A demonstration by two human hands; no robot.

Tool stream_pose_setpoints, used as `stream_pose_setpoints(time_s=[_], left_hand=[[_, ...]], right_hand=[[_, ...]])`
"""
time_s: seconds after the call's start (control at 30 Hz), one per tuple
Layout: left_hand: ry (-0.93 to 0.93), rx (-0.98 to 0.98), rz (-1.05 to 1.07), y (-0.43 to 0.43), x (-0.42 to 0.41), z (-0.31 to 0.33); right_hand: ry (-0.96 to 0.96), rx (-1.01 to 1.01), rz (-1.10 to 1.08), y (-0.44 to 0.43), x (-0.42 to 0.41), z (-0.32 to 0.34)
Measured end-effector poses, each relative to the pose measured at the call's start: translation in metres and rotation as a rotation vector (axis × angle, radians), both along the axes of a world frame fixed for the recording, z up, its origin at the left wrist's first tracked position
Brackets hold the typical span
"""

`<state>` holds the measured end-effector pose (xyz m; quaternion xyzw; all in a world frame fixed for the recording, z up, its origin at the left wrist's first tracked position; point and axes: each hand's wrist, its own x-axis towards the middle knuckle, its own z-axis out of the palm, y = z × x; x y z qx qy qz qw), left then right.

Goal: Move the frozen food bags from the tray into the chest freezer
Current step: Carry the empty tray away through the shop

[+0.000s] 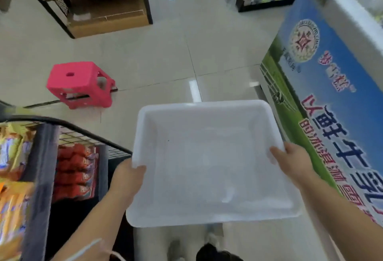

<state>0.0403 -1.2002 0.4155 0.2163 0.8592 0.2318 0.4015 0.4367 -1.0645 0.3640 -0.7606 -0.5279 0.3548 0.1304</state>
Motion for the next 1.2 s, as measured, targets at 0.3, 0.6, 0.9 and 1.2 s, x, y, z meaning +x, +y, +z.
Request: stream_pose_setpoints(time_s=[0.3, 0.6, 0.9, 1.2], left_hand=[[0.088, -0.036, -0.092, 0.299, -0.083, -0.024], [0.102, -0.043, -0.263, 0.579, -0.164, -0.04], [0.193, -0.077, -0.685, 0.874, -0.156, -0.092], [0.294, -0.092, -1.114, 1.098, -0.061, -0.181]], right_hand=[[0.097, -0.023, -0.059, 0.286, -0.088, -0.022], [0.147, -0.059, -0.267, 0.492, -0.161, -0.045], [0.251, -0.086, -0.718, 0.625, -0.172, -0.113], [0.349, -0.166, -1.239, 0.681, -0.186, -0.208]])
